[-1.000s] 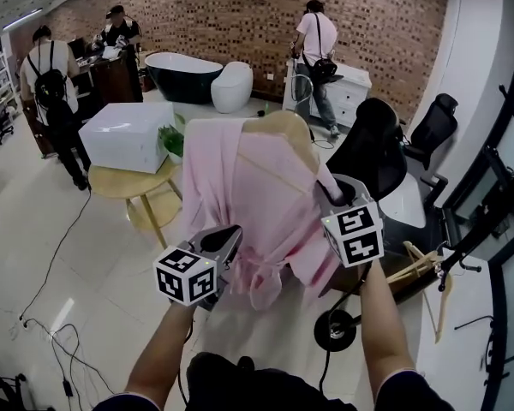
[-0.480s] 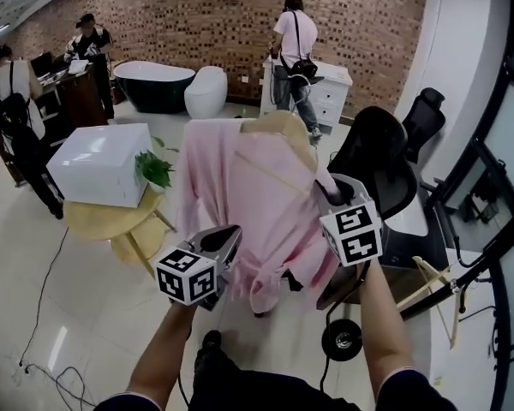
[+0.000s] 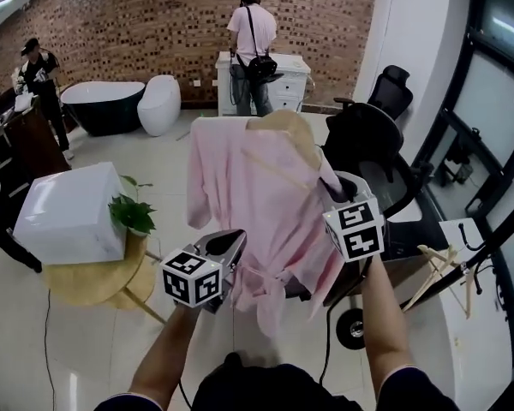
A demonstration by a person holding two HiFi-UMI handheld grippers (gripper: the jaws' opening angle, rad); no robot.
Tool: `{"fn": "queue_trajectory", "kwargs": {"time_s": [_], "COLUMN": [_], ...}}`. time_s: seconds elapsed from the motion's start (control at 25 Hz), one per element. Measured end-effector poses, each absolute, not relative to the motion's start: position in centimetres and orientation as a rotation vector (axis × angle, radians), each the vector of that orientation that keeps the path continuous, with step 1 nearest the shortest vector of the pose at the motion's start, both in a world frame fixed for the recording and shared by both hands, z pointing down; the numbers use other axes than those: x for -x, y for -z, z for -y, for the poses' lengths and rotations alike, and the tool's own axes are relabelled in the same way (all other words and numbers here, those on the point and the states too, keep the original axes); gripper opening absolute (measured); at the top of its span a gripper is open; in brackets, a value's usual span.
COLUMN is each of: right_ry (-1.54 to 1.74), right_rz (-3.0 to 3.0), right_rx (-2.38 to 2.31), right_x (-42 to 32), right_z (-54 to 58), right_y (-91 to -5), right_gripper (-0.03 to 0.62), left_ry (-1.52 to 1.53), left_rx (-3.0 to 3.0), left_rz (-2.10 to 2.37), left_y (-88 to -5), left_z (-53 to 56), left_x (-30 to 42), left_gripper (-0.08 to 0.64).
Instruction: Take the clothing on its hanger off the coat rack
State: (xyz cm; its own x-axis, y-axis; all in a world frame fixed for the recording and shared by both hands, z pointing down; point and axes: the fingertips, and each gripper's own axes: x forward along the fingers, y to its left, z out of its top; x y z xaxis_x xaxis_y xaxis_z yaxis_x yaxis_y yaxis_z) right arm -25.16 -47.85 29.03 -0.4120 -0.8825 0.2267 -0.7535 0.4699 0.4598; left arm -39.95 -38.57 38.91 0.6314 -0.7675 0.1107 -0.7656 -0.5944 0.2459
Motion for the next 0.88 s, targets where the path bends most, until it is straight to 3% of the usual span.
{"fn": "queue_trajectory", "kwargs": {"time_s": [0.88], "right_ry": [0.36], "right_rz": [2.084], "right_rx": [-1.685], "right_x": [19.7], "right_z": [57.3], "right_y": [-22.6], "right_gripper": [0.08], "left_ry": [0.02], "left_rx": [-2.678], "left_rz": [0.909], "left_y": [-39.6], "left_z": [49.0], "left_x": [36.9], "left_gripper": [0.012]}}
